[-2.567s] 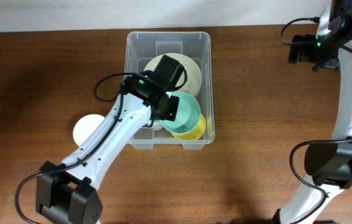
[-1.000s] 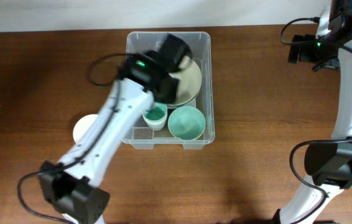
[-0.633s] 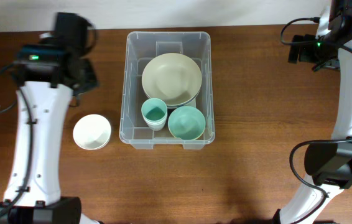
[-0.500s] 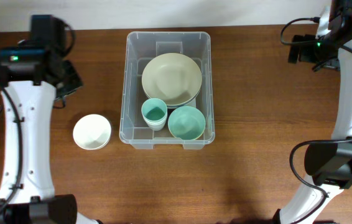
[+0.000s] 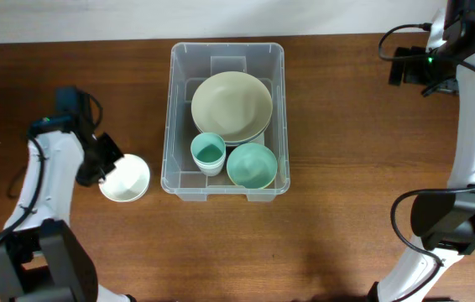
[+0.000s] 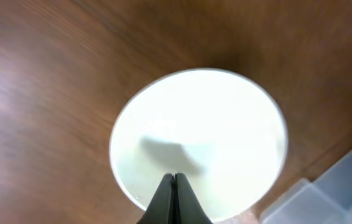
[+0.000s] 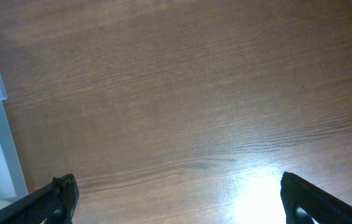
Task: Pack container
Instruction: 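Retract the left arm and move it to the white bowl, then grasp the white bowl rim with the left gripper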
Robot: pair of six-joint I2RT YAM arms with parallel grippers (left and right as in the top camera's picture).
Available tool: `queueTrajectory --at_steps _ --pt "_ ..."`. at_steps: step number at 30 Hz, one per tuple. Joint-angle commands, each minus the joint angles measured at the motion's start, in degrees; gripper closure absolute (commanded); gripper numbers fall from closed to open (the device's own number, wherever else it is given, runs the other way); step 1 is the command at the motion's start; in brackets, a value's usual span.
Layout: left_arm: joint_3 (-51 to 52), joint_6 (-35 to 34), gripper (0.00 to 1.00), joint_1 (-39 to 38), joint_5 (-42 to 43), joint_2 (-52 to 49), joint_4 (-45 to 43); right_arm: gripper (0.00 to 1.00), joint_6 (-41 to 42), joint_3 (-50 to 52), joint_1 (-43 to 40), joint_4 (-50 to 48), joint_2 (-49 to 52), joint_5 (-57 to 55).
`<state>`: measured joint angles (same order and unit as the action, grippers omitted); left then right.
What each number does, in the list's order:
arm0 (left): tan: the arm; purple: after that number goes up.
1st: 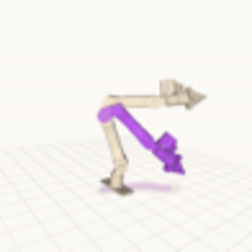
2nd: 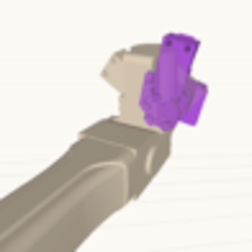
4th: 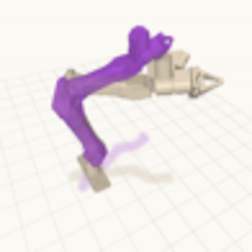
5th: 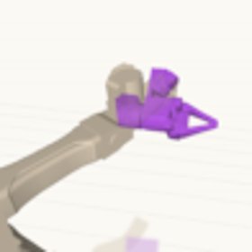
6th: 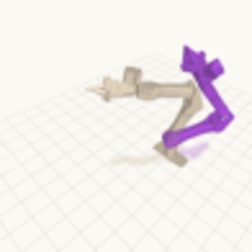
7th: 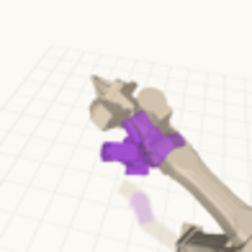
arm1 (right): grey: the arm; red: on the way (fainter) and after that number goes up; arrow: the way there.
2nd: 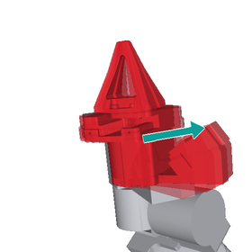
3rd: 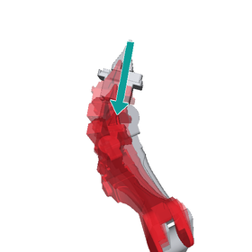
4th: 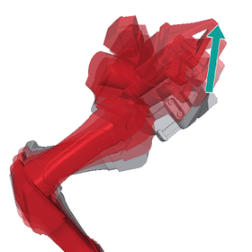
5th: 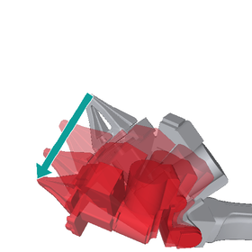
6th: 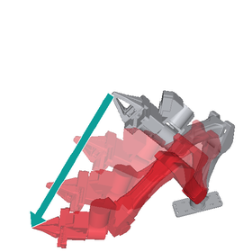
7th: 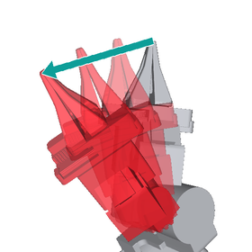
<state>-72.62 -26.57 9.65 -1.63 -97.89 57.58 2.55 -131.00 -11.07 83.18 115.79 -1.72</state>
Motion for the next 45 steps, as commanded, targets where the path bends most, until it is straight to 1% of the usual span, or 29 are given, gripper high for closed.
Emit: queueTrajectory --at_steps 1,4,6,11,15,27,31,35,37,40,43,45 --pt "3.0 1.8 0.99 -0.8 0.3 0.5 -1.4 0.01 -0.1 0.2 -0.2 0.0 -0.2 -0.3" --pt "4.7 1.8 0.99 -0.8 -1.3 0.5 -1.6 0.01 -0.1 0.2 -0.2 0.0 -0.2 -0.3" --pt "6.7 1.8 0.99 -0.8 -2.9 0.5 -3.3 0.01 -0.1 0.2 -0.2 0.0 -0.2 -0.3" --pt "12.2 1.8 0.99 -0.8 -3.3 0.5 -12.8 0.01 -0.1 0.2 -0.2 0.0 -0.2 -0.3" --pt "14.4 1.8 0.99 -0.8 -3.3 0.4 -19.3 0.01 -0.1 0.2 -0.2 0.0 -0.2 -0.3" --pt "14.5 1.8 0.99 -0.8 -3.4 0.3 -29.9 0.01 -0.1 0.2 -0.2 0.0 -0.2 -0.3" --pt "14.5 1.8 0.99 -0.8 -3.6 0.2 -31.0 0.01 -0.1 0.2 -0.2 0.0 -0.2 -0.3" --pt "14.5 1.8 0.99 -0.8 -5.7 -0.8 -31.6 0.01 -0.1 0.2 -0.2 0.0 -0.2 -0.3" --pt "14.5 1.8 0.99 -0.8 -7.6 -2.6 -33.1 0.01 -0.2 0.2 -0.2 0.0 -0.2 -0.3" --pt "14.5 1.8 0.99 -0.8 -7.8 -4.5 -34.7 0.01 -0.1 0.2 -0.2 0.0 -0.2 -0.3" --pt "14.5 2.5 0.99 -0.8 -7.9 -6.4 -38.2 0.01 -0.1 0.2 -0.2 0.0 -0.2 -0.3" --pt "14.5 5.6 0.99 -0.8 -7.9 -7.6 -43.2 0.01 -0.1 0.2 -0.2 0.0 -0.2 -0.3"
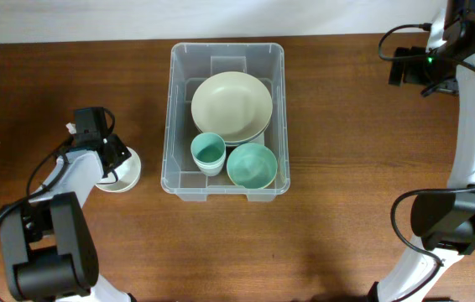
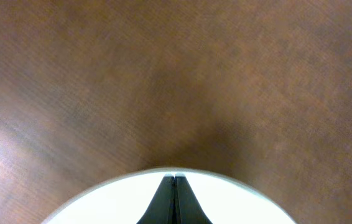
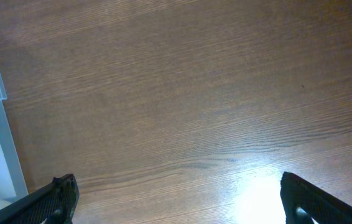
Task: Pack container
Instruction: 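Grasp the white bowl rim with the left gripper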
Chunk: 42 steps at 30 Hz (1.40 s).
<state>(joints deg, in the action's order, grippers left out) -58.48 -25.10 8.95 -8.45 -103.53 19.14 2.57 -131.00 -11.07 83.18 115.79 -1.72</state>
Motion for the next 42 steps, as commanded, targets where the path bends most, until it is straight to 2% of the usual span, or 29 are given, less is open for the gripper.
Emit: queueTrajectory --at_steps 1,6,11,19,25,28,30,31,34,37,39,42 --pt "0.3 5.4 0.99 -0.1 -1.0 -2.0 -6.5 0.01 -0.2 0.2 -0.2 0.0 -0.2 -0.3" --pt "0.3 11.6 0.99 0.0 -1.4 -2.0 -14.4 0.01 -0.2 0.2 -0.2 0.0 -0.2 -0.3" --pt "0.0 12.0 0.99 0.0 -8.0 -2.0 -17.0 0.01 -0.2 0.2 -0.2 0.0 -0.2 -0.3" --pt "-2.9 11.6 0.99 0.0 -6.7 1.5 -6.4 0.01 -0.2 0.2 -0.2 0.0 -0.2 -0.3" --pt "-4.8 11.0 0.99 0.1 -2.4 10.9 -0.8 0.01 -0.2 0.2 -0.2 0.0 -0.2 -0.3" --pt "-4.8 7.7 0.94 0.4 -2.5 16.2 2.3 0.01 -0.2 0.2 -0.2 0.0 -0.2 -0.3" --pt "-4.8 1.7 0.92 1.3 -2.5 19.0 6.5 0.01 -0.2 0.2 -0.2 0.0 -0.2 -0.3" --pt "-4.8 -0.1 0.89 1.7 -2.4 19.1 7.6 0.01 -0.2 0.2 -0.2 0.0 -0.2 -0.3" --pt "-4.6 -3.8 0.62 3.7 -1.8 18.8 11.0 0.01 -0.2 0.2 -0.2 0.0 -0.2 -0.3" --pt "-4.4 -3.8 0.42 5.8 -0.8 18.0 13.0 0.01 -0.2 0.2 -0.2 0.0 -0.2 -0.3" --pt "-4.4 -3.8 0.35 7.6 0.2 16.6 13.7 0.01 -0.2 0.2 -0.2 0.0 -0.2 -0.3" --pt "-4.4 -3.8 0.34 8.6 0.7 14.6 13.4 0.01 -0.2 0.2 -0.2 0.0 -0.2 -0.3"
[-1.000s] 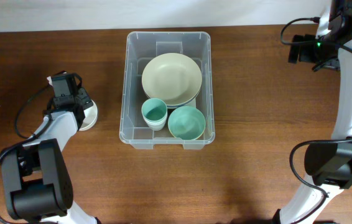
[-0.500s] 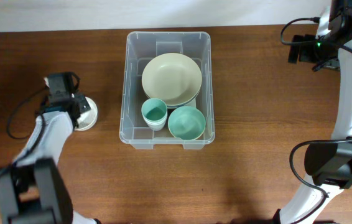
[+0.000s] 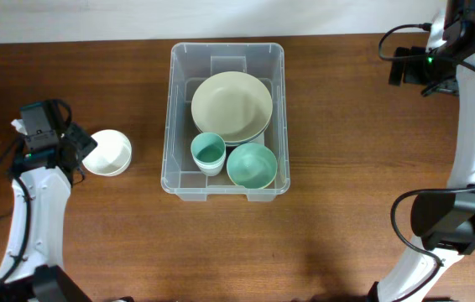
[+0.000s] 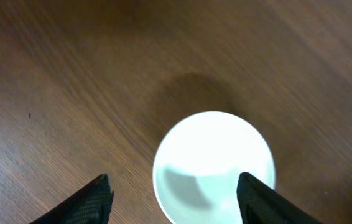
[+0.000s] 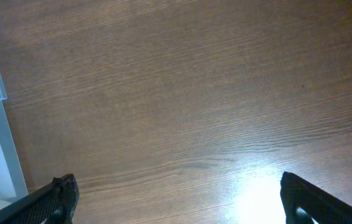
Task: Pack container
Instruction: 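Grasp the white bowl rim with the left gripper, then lift and carry the white bowl into the container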
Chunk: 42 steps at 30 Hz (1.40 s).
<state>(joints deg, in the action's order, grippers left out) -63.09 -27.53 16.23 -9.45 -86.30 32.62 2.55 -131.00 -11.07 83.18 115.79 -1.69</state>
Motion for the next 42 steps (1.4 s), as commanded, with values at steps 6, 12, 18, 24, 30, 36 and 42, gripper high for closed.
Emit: queueTrajectory --at_steps 6,12,18,24,30,36,42 --pt "0.2 -1.4 0.34 1.6 2.1 -8.7 -1.0 0.01 -0.1 0.2 -0.2 0.0 -0.2 -0.3" --pt "0.2 -1.3 0.34 1.6 6.8 -15.8 -3.1 0.01 -0.1 0.2 -0.2 0.0 -0.2 -0.3" --pt "0.2 -1.3 0.44 1.6 7.0 -19.6 -4.3 0.01 -0.1 0.2 -0.2 0.0 -0.2 -0.3" --pt "0.2 -1.3 0.69 1.6 6.7 -19.6 -5.6 0.01 -0.2 0.2 -0.2 0.0 -0.2 -0.3" --pt "0.2 -1.3 0.95 1.6 6.8 -19.6 -5.6 0.01 -0.1 0.2 -0.2 0.0 -0.2 -0.3" --pt "0.1 -1.1 0.99 1.8 6.7 -19.5 -5.6 0.01 -0.1 0.2 -0.2 0.0 -0.2 -0.3" --pt "-4.0 -1.1 0.99 2.8 7.0 -16.9 -3.5 0.01 -0.1 0.2 -0.2 0.0 -0.2 -0.3"
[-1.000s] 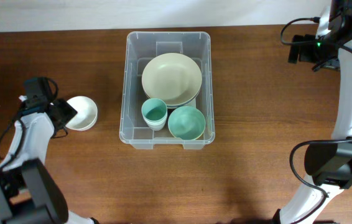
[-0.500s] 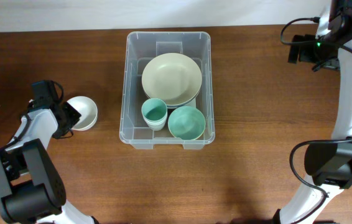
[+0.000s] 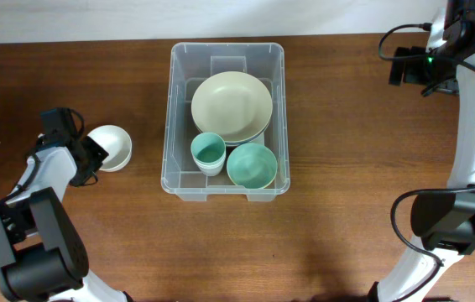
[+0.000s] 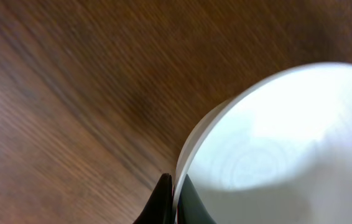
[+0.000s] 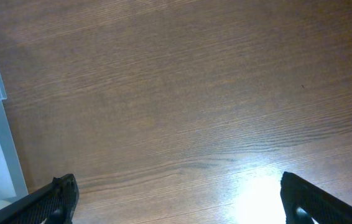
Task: Pack container
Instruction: 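Lift and carry the white bowl into the container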
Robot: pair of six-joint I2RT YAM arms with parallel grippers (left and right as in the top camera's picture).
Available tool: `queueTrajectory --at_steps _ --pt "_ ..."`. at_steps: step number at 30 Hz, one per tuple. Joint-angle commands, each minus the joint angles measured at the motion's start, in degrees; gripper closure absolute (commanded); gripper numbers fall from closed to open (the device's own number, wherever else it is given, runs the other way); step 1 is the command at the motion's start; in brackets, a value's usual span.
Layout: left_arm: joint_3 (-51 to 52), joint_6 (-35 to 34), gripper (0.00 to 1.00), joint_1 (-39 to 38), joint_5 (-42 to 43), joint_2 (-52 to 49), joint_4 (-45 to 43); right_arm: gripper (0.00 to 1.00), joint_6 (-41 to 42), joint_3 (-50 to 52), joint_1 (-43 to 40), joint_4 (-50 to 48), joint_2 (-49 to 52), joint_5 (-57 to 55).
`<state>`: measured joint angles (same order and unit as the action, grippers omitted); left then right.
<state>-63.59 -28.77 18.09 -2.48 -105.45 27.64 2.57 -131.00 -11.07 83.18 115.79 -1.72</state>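
Observation:
A clear plastic container stands mid-table, holding a cream plate, a teal cup and a teal bowl. A white bowl sits on the table to its left. My left gripper is shut on that bowl's left rim. In the left wrist view the white bowl fills the right side, and the left gripper has one finger outside the rim and one inside. My right gripper is open over bare wood at the far right.
The brown wooden table stretches around the container. The container's corner shows at the left edge of the right wrist view. The right arm runs down the right side.
My left gripper was open and drawn back to the left of the white bowl. It is now shut on the bowl's left rim. The right arm has not moved.
My left gripper was shut over the white bowl near the container's front-left corner. Then it was shut at the bowl's far rim. Then it stood open to the left, with the bowl farther back and left. Now it grips the rim.

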Motion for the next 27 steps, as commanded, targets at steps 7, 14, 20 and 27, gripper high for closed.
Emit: queueTrajectory --at_steps 7,14,20,27 --pt "-11.9 2.1 0.99 0.4 0.9 11.2 7.8 0.01 -0.2 0.2 -0.2 0.0 -0.2 -0.3" --pt "-15.8 5.8 0.99 -5.0 8.7 20.6 11.2 0.01 -0.2 0.2 -0.2 0.0 -0.2 -0.3" --pt "-15.8 6.0 0.99 -17.1 10.0 25.1 11.8 0.01 -0.2 0.2 -0.2 0.0 -0.2 -0.3" --pt "-15.7 6.6 0.99 -31.7 8.7 24.4 12.2 0.01 -0.2 0.2 -0.2 0.0 -0.2 -0.3"
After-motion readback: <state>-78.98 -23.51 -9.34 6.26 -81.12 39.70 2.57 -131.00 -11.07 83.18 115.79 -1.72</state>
